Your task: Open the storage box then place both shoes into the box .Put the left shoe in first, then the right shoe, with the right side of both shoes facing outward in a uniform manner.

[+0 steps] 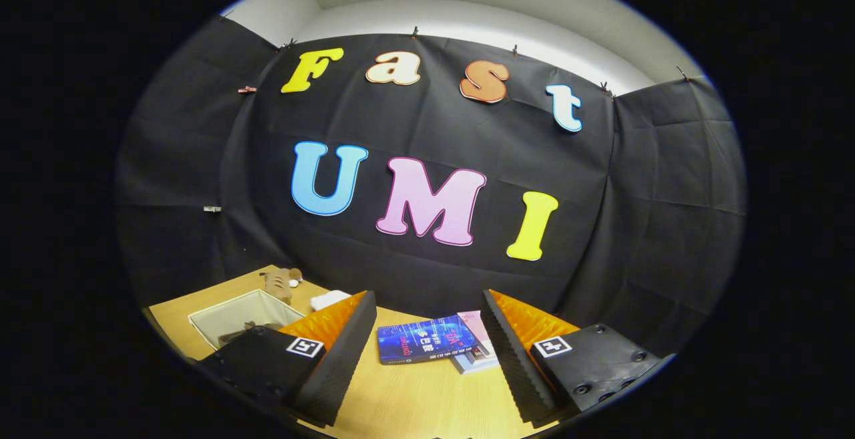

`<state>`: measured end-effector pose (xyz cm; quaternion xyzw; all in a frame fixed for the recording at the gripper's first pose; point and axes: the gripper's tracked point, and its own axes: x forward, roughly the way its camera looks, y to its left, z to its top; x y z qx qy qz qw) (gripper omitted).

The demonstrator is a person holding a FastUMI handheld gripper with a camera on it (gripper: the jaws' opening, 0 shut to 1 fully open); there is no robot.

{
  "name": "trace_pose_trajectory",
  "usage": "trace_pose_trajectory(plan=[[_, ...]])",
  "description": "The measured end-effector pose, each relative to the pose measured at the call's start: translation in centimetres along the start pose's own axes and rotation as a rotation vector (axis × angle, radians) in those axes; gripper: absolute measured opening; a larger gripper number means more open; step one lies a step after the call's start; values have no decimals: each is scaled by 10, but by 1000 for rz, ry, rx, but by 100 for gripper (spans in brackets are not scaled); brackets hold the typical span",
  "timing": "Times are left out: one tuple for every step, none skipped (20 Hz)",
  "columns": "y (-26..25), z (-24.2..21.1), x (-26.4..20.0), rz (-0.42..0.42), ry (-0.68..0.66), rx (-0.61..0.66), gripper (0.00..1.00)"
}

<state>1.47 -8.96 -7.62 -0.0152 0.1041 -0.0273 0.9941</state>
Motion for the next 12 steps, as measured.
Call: trace_pose_trajectory(plan=[[-4, 3, 0, 0, -15, -7, 98], [-6, 5, 0, 3, -22, -10, 98], [-5, 7, 1, 10, -31, -4, 98], [-5, 9, 0, 19, -38, 8, 98], [-7, 10, 1, 23, -42, 17, 98], [-9, 11, 2, 20, -47, 21, 98], [-13, 12, 3, 17, -48, 22, 98], [-15, 11, 3, 14, -47, 24, 98], [-17, 9, 3, 11, -44, 25, 98], [-19, 9, 3, 10, -45, 23, 98], [-21, 9, 3, 7, -45, 17, 98], [-24, 7, 2, 2, -38, 10, 98]])
